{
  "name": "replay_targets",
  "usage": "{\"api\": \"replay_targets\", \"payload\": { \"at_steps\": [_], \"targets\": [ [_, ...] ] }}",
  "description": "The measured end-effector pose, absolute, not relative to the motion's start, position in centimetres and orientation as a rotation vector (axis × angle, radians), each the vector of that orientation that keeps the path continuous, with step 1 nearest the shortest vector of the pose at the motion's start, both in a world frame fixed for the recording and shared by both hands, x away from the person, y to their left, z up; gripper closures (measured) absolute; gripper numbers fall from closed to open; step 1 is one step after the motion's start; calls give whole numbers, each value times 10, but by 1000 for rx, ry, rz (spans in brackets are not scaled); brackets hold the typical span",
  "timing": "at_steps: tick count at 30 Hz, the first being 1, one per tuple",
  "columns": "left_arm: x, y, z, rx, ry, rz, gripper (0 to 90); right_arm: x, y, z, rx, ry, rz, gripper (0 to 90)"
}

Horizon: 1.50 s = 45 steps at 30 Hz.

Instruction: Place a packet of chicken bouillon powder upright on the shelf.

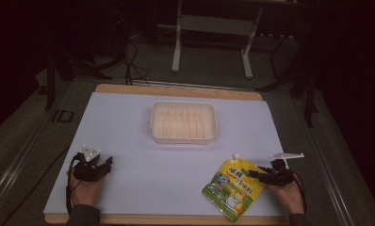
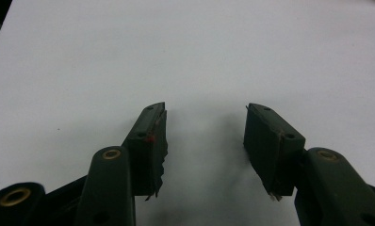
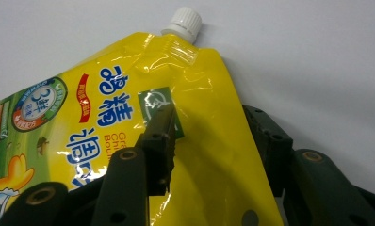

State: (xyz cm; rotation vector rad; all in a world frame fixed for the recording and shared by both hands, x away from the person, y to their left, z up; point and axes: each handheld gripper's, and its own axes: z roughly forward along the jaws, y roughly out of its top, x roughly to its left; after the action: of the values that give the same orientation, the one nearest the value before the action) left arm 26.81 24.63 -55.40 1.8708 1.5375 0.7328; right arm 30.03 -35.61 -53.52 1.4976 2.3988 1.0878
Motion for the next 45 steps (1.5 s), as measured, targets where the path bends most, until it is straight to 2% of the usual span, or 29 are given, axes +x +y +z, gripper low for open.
{"api": "replay_targets", "payload": {
  "at_steps": [15, 26, 45],
  "targets": [
    [268, 246, -554, 1868, 1544, 735, 493, 299, -349, -535, 1447, 2488, 1040, 710],
    [268, 247, -554, 1864, 1550, 733, 493, 301, -343, -533, 1479, 2497, 981, 894],
    [268, 247, -554, 1855, 1558, 736, 495, 298, -337, -515, 1472, 2473, 935, 900]
  ]
}}
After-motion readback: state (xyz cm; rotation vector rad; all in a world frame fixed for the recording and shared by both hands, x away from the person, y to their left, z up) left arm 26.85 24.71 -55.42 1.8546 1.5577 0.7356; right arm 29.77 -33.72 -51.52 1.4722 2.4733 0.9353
